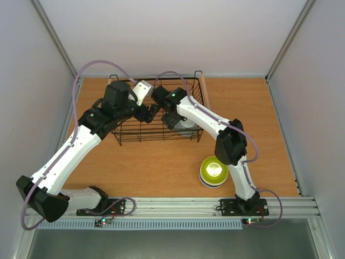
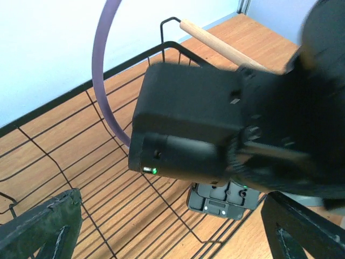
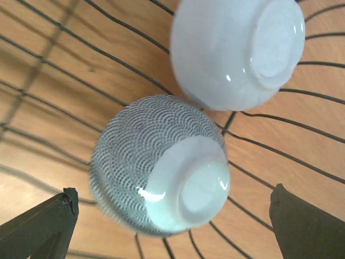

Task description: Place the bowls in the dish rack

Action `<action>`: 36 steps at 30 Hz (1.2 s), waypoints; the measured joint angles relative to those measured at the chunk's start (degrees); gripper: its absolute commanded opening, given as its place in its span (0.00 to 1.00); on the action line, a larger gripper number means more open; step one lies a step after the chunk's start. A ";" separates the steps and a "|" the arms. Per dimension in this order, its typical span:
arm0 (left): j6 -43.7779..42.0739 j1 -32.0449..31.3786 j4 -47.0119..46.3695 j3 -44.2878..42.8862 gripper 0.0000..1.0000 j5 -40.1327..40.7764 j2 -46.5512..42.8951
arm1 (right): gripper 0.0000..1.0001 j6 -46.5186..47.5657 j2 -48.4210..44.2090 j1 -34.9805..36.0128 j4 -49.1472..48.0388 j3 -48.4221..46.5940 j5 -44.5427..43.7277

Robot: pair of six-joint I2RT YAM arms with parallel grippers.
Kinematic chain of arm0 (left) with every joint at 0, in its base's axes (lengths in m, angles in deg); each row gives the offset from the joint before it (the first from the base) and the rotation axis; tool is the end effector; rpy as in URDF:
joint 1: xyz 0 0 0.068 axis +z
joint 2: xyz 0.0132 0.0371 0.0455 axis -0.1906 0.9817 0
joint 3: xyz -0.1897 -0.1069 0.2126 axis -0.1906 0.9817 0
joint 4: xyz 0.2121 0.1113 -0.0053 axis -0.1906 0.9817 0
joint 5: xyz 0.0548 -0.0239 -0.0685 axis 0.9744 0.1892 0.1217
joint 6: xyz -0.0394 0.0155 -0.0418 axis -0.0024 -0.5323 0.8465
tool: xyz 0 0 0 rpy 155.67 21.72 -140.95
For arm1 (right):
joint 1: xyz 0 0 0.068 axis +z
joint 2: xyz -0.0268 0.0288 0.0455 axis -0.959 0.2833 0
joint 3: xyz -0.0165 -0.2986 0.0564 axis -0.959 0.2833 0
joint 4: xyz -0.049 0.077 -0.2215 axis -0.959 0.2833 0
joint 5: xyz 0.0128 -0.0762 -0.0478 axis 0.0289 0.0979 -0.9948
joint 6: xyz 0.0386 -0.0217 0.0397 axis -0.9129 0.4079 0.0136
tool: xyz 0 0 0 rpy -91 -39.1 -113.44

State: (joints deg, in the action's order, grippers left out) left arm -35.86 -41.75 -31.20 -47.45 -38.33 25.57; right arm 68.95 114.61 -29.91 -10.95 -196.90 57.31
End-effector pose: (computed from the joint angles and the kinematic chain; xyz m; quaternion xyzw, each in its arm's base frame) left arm 0.2052 -0.1282 0.4165 0.2940 0.8132 -0.1617 0.4756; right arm 0.3297 0.2889 0.2723 -0.5263 0.8187 -0.1996 0.1134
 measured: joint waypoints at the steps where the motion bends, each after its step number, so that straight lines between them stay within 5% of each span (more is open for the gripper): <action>1: 0.00 0.00 0.00 0.00 0.91 0.04 -0.04 | 0.99 0.20 -1.05 0.11 -0.94 -0.02 0.31; 10: -0.13 0.00 0.04 0.04 0.88 -1.64 0.00 | 0.99 -0.02 -14.73 1.44 -6.43 3.74 2.75; 17: -1.16 -1.97 1.07 0.00 0.84 -7.30 1.90 | 0.99 -6.03 -34.60 1.01 -15.74 23.50 -4.85; 19: -1.53 -4.87 1.53 -0.11 0.84 -7.69 3.13 | 0.99 -7.93 -41.92 0.76 -17.44 29.31 -5.70; 24: -2.58 -17.31 2.73 -1.64 0.82 -6.93 8.52 | 0.80 -13.22 -59.87 0.68 -19.12 41.59 -8.20; 29: -3.02 -27.02 3.34 -4.66 0.80 -6.25 15.72 | 0.79 -17.94 -74.36 0.68 -18.27 51.98 -9.29; 36: -3.17 -32.70 5.01 -8.76 0.77 -3.96 25.94 | 0.76 -23.98 -87.60 0.68 -13.55 59.80 -8.90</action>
State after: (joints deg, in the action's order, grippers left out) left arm -39.03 -74.45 -26.20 -56.21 -42.28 51.52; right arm 44.97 27.01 -29.23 -24.50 -137.10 48.41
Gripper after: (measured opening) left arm 0.776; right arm 0.769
